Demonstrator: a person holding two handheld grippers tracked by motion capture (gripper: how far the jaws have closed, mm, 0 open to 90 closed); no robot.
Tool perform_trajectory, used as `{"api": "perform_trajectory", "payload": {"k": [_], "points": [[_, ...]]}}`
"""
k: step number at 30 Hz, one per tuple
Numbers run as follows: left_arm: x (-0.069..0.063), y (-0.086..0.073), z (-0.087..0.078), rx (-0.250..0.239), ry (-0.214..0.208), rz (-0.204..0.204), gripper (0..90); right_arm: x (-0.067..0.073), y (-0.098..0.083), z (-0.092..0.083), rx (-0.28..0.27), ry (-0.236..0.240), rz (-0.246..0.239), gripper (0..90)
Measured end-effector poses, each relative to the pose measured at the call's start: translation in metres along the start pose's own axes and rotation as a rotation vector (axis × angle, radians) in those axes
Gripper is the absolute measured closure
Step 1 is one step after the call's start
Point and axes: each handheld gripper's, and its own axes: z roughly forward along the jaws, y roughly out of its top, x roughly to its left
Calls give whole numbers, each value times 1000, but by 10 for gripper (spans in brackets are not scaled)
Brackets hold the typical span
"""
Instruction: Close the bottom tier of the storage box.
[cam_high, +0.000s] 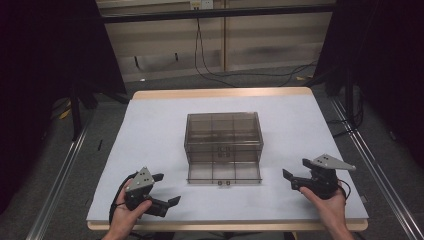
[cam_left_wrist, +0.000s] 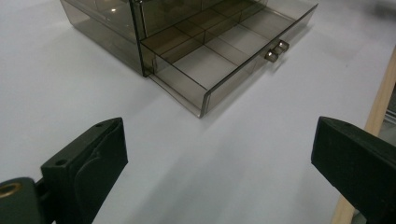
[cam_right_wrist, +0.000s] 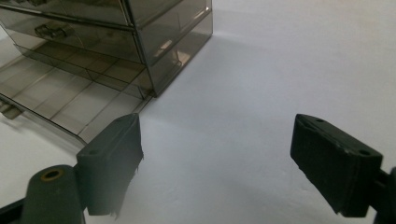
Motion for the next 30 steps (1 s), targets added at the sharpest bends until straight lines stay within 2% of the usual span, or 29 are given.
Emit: {"api": "perform_trajectory", "payload": {"k": [4, 5, 7, 8, 14, 15, 16, 20, 21, 22, 24, 26, 27, 30], "points": [[-2, 0, -1, 0, 5, 17, 35, 4, 0, -3, -18, 17, 0, 154], [-3, 0, -1, -9, 0, 6, 36, 6, 1, -2, -12, 29, -8, 140], [-3, 1, -2, -7, 8, 25, 35, 6, 1, -1, 9, 38, -20, 140], [-3, 1, -2, -17, 15, 13, 35, 5, 1, -1, 15, 41, -22, 140], [-4, 2, 1, -9, 19, 19, 34, 5, 1, -1, 6, 51, 8, 118], [-8, 3, 3, -12, 55, 16, 40, 6, 2, -2, 8, 54, -1, 119], [-8, 3, 3, -12, 55, 16, 44, 6, 2, -2, 8, 54, -1, 119], [-14, 5, 5, 6, 57, 56, 54, 8, 1, -3, 5, 69, -6, 138], [-17, 5, 6, 4, 41, 55, 54, 8, 1, -3, 4, 74, -2, 141], [-18, 6, 6, 9, 42, 72, 55, 9, 1, -3, 6, 83, 6, 142], [-20, 9, 7, 4, 15, 62, 101, 10, 1, -2, 2, 87, 7, 147], [-21, 11, 7, -1, -40, 18, 126, 10, 1, -2, -1, 98, 12, 149], [-22, 12, 8, -11, -50, 7, 131, 10, 1, -3, -1, 100, 10, 149], [-25, 14, 8, -8, -43, 32, 151, 11, 1, -4, -3, 102, 10, 149]]}}
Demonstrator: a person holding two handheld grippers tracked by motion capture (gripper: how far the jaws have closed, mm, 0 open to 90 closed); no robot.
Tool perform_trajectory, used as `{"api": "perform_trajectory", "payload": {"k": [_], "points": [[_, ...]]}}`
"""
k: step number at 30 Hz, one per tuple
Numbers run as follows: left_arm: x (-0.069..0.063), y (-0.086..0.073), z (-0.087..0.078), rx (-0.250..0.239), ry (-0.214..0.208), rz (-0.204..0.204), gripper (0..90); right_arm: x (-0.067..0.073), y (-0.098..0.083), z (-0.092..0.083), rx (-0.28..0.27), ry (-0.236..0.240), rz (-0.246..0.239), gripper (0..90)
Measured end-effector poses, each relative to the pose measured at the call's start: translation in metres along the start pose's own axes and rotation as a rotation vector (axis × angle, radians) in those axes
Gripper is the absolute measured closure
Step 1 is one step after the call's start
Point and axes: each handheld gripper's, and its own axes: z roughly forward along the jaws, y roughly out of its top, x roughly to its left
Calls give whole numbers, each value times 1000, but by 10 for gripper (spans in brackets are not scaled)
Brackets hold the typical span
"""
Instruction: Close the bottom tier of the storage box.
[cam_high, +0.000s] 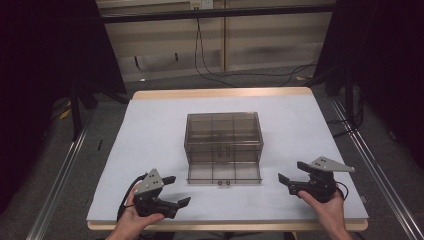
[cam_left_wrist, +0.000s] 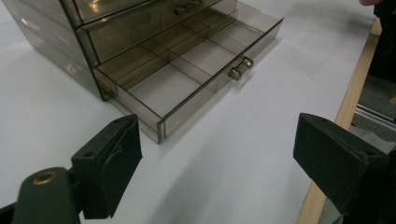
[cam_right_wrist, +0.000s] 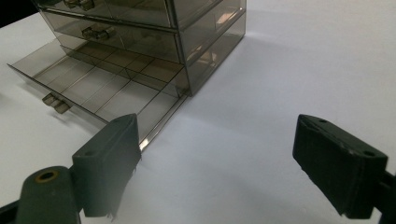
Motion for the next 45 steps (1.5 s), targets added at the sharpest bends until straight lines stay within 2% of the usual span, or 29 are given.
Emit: {"api": "perform_trajectory", "payload": {"k": [2, 4, 5, 6, 7, 11, 12, 15, 16, 20, 25, 26, 28, 29, 30, 32, 35, 37, 38, 41, 43, 44, 45], "points": [[-4, 3, 2, 25, -18, -2, 157, 0, 0, -1, -4, 7, 1, 154], [-6, 5, 2, 67, -62, 0, 190, 1, -1, -1, -9, 20, 12, 169], [-6, 5, 2, 67, -62, 0, 200, 1, -1, 0, -9, 24, 10, 168], [-8, 6, 4, 82, -84, 15, 227, 1, -1, 1, 0, 35, 11, 167], [-9, 7, 5, 87, -88, 29, 261, 1, -1, 3, 6, 43, 11, 167], [-14, 11, 5, 78, -97, 48, 308, 4, -1, 4, 18, 47, -5, 167], [-16, 14, 5, 76, -86, 65, 312, 6, -1, 3, 17, 52, -9, 167], [-18, 16, 7, 81, -102, 72, 340, 7, -1, 3, 13, 51, -9, 168], [-19, 18, 10, 85, -108, 88, 374, 6, -1, 3, 10, 51, -5, 169], [-19, 21, 14, 88, -122, 93, 382, 5, -1, 3, 24, 32, -9, 187], [-14, 29, 17, 69, -129, 74, 411, 5, -1, 2, 17, 30, -3, 187], [-13, 32, 20, 73, -128, 90, 412, 5, -1, 2, 18, 27, -2, 187], [-13, 35, 23, 64, -109, 93, 427, 5, 0, 2, 21, 28, -6, 189], [-13, 35, 23, 64, -109, 93, 430, 5, 0, 2, 21, 28, -6, 189], [-13, 36, 25, 59, -110, 88, 445, 5, 0, 2, 25, 8, -8, 194], [-14, 38, 29, 63, -100, 88, 453, 4, 0, 2, 28, 10, -1, 195], [-17, 41, 35, 60, -119, 106, 513, 2, -1, 3, 35, 8, 5, 197], [-21, 44, 40, 59, -132, 122, 516, 2, -1, 2, 35, 12, 9, 198], [-22, 46, 41, 70, -134, 129, 521, 3, -1, 2, 32, 13, 3, 198], [-26, 51, 46, 61, -158, 142, 566, 5, -1, 2, 36, 15, -5, 197], [-28, 57, 50, 67, -168, 168, 586, 6, -1, 2, 33, 21, -11, 195], [-28, 57, 50, 67, -168, 168, 607, 6, -1, 2, 30, 22, -12, 195], [-28, 61, 53, 50, -187, 167, 632, 6, 0, 2, 29, 23, -9, 194]]}}
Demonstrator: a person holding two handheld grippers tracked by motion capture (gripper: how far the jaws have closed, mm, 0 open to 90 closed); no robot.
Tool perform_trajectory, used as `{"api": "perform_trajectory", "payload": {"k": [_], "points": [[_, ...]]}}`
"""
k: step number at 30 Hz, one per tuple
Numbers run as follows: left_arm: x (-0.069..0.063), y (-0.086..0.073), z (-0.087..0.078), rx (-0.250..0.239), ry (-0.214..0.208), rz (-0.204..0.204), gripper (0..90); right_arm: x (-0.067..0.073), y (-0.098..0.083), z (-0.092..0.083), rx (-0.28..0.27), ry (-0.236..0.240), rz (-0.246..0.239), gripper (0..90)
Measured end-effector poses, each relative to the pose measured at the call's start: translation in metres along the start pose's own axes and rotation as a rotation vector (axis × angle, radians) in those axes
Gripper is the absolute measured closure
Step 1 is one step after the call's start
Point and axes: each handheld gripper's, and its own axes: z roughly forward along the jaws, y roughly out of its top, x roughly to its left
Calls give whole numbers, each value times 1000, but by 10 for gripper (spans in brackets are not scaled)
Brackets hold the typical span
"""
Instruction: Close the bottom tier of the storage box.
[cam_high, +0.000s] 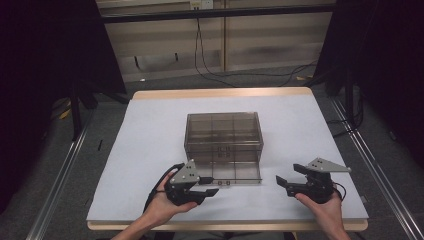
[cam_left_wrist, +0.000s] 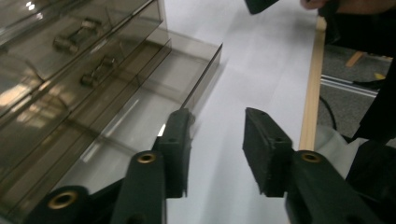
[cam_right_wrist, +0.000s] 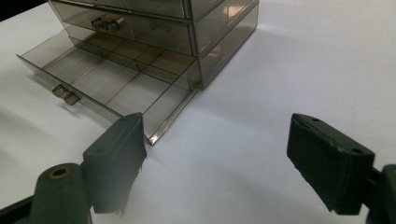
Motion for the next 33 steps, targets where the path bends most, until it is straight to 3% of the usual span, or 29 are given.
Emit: {"api": "perform_trajectory", "payload": {"k": [2, 5, 10, 12, 16, 21, 26, 28, 31, 33], "points": [[0, 2, 2, -3, -8, 4, 689, 0, 0, 1, -3, 2, 1, 191], [1, 10, 8, 10, -35, 42, 739, -1, 0, 1, -5, 2, 2, 190], [-2, 18, 17, 32, -58, 52, 749, -1, 0, 0, -7, 4, 3, 192], [-4, 22, 21, 54, -60, 79, 755, -1, 0, 0, -9, 7, 2, 191], [-5, 28, 26, 29, -68, 95, 794, 0, 1, 0, -8, 15, -2, 189], [-1, 28, 35, 45, -84, 100, 888, 1, 1, 1, -10, 12, -9, 194], [1, 21, 48, 83, -106, 104, 900, 0, 1, 0, -9, 11, -4, 194], [1, 19, 50, 74, -112, 97, 900, 0, 0, 0, -11, 9, -2, 194], [-1, 16, 53, 90, -101, 119, 900, 0, 0, 1, -7, 11, -3, 193], [-2, 15, 55, 93, -104, 111, 900, 0, 1, 0, -10, 8, -6, 189]]}}
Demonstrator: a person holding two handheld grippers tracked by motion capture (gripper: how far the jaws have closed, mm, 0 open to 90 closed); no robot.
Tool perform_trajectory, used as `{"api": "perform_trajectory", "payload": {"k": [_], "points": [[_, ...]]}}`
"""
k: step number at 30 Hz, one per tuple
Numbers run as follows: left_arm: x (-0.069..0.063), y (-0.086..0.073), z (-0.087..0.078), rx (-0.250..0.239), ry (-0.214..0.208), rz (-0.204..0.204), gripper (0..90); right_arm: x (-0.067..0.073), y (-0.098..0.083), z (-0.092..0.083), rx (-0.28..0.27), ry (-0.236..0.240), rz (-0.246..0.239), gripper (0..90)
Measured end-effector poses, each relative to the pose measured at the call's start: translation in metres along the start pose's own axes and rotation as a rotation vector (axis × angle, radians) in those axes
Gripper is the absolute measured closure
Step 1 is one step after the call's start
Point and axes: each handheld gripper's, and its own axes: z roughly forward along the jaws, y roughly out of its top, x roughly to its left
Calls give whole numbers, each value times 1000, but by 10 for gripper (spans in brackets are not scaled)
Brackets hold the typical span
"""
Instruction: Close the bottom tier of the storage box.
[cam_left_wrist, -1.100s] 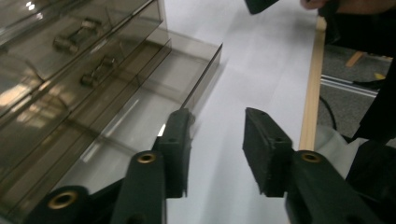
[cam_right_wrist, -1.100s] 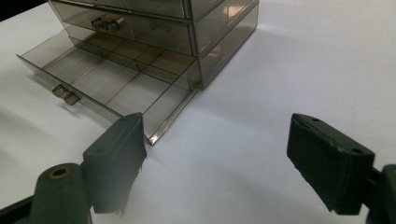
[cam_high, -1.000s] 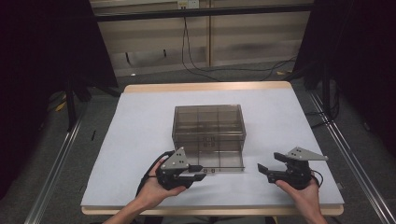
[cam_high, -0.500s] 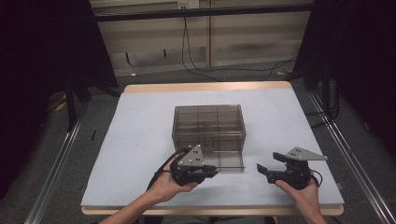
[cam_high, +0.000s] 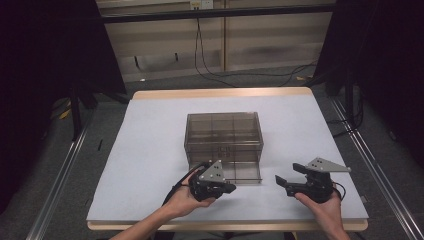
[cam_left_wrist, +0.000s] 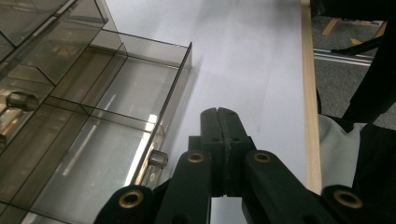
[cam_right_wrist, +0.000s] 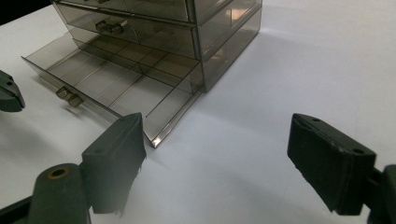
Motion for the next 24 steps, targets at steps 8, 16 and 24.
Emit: {"api": "perform_trajectory", "payload": {"k": [8, 16, 24], "points": [[4, -6, 6, 33, -7, -7, 900, 1, 0, 0, -1, -2, -1, 189], [13, -15, 12, 66, 10, -40, 900, 1, -1, 0, 6, 5, -4, 186], [20, -17, 14, 87, 12, -49, 900, 1, -1, 1, 16, 8, -6, 179]]}}
